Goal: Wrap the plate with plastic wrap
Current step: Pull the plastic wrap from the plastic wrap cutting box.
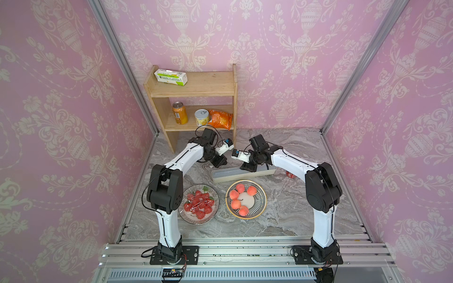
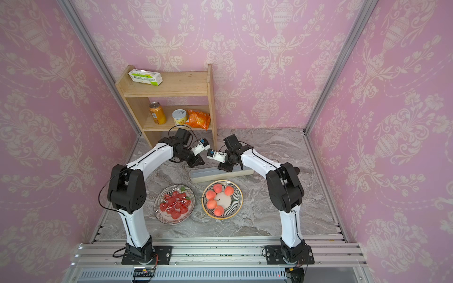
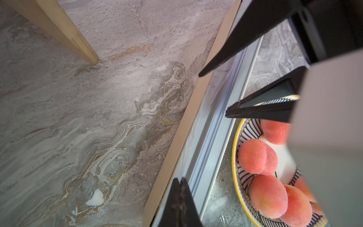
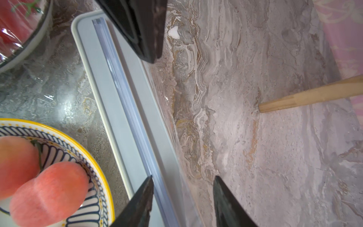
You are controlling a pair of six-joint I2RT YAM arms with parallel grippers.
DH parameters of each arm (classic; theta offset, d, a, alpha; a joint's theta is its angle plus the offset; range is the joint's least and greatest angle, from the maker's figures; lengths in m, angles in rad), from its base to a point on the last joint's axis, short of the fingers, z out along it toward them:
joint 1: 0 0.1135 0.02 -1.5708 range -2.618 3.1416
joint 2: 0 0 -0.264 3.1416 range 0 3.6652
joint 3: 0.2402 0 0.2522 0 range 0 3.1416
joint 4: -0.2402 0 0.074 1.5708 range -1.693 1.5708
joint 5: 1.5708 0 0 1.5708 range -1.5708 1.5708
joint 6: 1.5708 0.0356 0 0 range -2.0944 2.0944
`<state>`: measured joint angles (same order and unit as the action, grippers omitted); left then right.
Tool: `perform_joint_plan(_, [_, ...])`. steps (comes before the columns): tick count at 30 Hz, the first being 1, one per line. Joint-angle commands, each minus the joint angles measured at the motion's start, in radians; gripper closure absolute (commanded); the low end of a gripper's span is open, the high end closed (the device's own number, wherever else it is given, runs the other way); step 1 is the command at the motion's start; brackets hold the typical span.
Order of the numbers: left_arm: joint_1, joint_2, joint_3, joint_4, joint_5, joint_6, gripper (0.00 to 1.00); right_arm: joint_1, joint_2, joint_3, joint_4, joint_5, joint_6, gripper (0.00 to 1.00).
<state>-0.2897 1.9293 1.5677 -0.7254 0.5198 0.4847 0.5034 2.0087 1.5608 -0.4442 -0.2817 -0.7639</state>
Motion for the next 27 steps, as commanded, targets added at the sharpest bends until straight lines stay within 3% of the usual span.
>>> perform_joint_plan(1, [0.010, -0.045, -0.006, 0.009, 0.040, -0.008, 1.00, -0.010, 0.004, 0.024, 0.004, 0.063, -0.018, 0.51])
perform_joint_plan(27, [0.011, -0.050, -0.017, 0.015, 0.018, -0.011, 1.00, -0.069, -0.019, -0.071, -0.090, 0.280, -0.188, 0.60])
